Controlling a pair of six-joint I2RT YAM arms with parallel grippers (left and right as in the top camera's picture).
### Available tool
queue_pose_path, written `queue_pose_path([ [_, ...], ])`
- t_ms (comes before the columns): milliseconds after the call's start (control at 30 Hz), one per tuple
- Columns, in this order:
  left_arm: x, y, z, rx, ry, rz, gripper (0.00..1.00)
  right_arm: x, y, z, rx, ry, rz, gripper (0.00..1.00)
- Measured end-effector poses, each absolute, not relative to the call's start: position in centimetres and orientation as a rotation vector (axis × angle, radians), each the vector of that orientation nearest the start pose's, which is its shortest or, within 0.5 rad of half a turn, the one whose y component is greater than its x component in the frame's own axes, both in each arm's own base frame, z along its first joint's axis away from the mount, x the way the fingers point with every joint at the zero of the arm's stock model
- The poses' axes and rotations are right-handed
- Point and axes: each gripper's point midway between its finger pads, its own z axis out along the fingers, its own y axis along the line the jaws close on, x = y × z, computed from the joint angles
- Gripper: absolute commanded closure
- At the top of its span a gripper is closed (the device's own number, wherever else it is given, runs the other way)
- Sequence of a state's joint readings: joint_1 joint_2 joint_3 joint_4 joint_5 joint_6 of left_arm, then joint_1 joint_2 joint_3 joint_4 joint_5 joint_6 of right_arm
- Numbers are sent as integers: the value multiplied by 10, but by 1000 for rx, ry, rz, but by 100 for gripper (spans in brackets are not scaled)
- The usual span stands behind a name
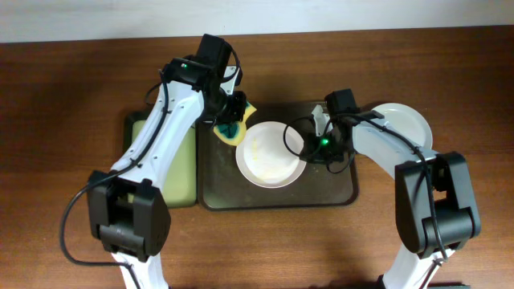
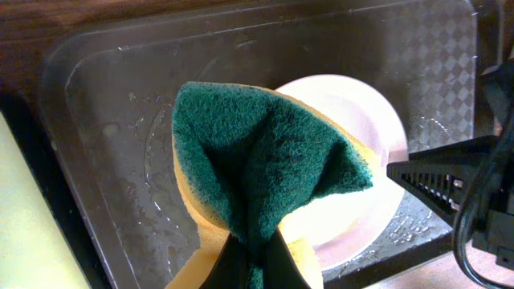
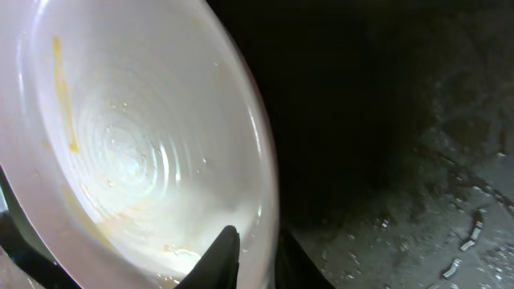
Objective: Clean dirty plates on tray and stack at the side
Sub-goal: 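Scrub the pink-rimmed plate with the sponge in the left gripper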
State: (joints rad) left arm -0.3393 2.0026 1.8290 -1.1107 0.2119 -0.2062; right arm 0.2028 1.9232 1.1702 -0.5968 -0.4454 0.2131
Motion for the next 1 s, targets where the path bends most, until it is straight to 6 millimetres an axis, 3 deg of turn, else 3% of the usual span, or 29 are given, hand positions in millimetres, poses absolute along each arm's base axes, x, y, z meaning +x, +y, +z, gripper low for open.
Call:
queue_pose_path([
  [67,414,-184,116,228,2934,-394,100,359,148,13,24,2948,705,96],
  [200,422,-191,100,208,2942,-396,100,359,147,13,109,2958,706,96],
  [333,411,-223,66,268,2998,-392,100,353,145,10,302,3001,693,96],
  [567,412,-219,64,221,3003,-336,100,351,149,9,419,3012,667,96],
  [667,402,-223,61,179,3018,-203,100,349,150,9,592,3011,674,96],
  [800,403,-228,57,167,3003,-167,100,350,156,11,802,2989,722,95],
  [1000,428,-238,63,159,2895,-214,100,349,155,10,618,3009,706,96],
])
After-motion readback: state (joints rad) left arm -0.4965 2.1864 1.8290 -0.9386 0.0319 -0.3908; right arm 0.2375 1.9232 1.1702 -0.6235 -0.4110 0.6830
